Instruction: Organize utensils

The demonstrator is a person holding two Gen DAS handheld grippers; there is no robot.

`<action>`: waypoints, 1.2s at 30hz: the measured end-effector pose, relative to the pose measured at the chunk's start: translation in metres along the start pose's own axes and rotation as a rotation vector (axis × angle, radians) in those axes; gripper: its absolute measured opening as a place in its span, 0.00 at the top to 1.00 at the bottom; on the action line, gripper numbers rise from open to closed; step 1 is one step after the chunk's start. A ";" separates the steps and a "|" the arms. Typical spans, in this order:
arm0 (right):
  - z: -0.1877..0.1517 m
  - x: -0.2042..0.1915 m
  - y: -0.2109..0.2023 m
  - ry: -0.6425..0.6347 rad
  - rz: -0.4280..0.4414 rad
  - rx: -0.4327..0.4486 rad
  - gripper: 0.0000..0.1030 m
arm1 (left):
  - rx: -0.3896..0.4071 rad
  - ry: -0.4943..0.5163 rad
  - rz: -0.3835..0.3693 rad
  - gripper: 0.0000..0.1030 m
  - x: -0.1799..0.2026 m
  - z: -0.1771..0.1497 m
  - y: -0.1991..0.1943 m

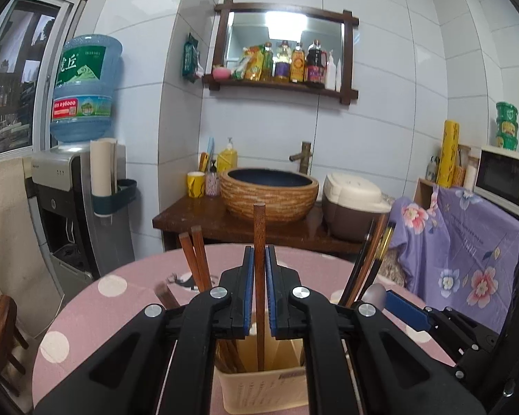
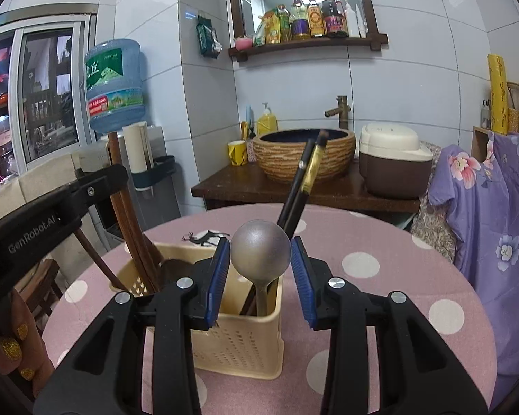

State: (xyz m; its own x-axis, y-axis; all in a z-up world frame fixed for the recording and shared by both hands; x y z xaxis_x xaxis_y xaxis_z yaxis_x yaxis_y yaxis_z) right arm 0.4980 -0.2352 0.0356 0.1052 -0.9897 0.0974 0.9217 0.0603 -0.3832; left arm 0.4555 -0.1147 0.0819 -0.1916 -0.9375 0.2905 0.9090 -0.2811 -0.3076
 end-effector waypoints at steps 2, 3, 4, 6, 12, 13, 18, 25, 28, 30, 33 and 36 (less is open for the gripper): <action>-0.006 0.000 0.001 -0.007 -0.018 -0.005 0.64 | -0.018 0.013 0.007 0.93 0.000 -0.005 0.004; -0.006 0.001 0.001 -0.011 -0.024 -0.005 0.64 | -0.021 0.017 0.006 0.93 0.001 -0.007 0.004; -0.007 0.001 0.001 -0.013 -0.024 -0.009 0.63 | -0.021 0.020 0.002 0.93 0.002 -0.008 0.003; -0.009 0.002 0.000 -0.008 -0.025 -0.010 0.53 | -0.026 0.032 -0.005 0.92 0.004 -0.010 0.000; -0.013 0.007 -0.024 0.008 -0.032 0.032 0.37 | 0.019 0.058 -0.009 0.40 0.005 -0.010 -0.027; -0.015 0.008 -0.030 0.009 -0.032 0.034 0.34 | 0.034 0.056 -0.011 0.38 0.004 -0.010 -0.033; -0.033 0.014 -0.065 0.010 -0.057 0.043 0.17 | 0.058 0.042 -0.016 0.18 -0.012 -0.016 -0.066; -0.077 0.006 -0.129 0.012 -0.080 0.027 0.06 | 0.086 0.015 0.003 0.05 -0.037 -0.052 -0.127; -0.104 -0.011 -0.159 -0.002 -0.067 0.027 0.06 | 0.079 0.000 0.032 0.05 -0.049 -0.079 -0.154; -0.123 -0.024 -0.179 0.004 -0.058 0.026 0.06 | 0.078 -0.020 0.054 0.05 -0.056 -0.099 -0.176; -0.152 -0.038 -0.212 -0.002 -0.078 0.042 0.06 | 0.109 -0.038 0.100 0.05 -0.064 -0.130 -0.215; -0.175 -0.048 -0.244 -0.020 -0.096 0.054 0.06 | 0.107 -0.065 0.120 0.05 -0.068 -0.161 -0.249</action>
State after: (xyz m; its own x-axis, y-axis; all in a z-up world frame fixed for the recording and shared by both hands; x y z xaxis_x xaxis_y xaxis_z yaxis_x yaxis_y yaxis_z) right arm 0.2027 -0.2255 -0.0365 0.0223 -0.9884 0.1499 0.9466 -0.0273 -0.3212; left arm 0.1827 -0.0138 -0.0076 -0.0585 -0.9469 0.3163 0.9589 -0.1414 -0.2461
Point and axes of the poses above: each gripper's, at about its wrist camera, not at the fingertips, and y roughly the way its jaws point, x to its right, z to its top, the point moved 7 cm from there along y, roughly the way its jaws point, and after that the axes turned 13 degrees about -y, right-handed, at the moved point
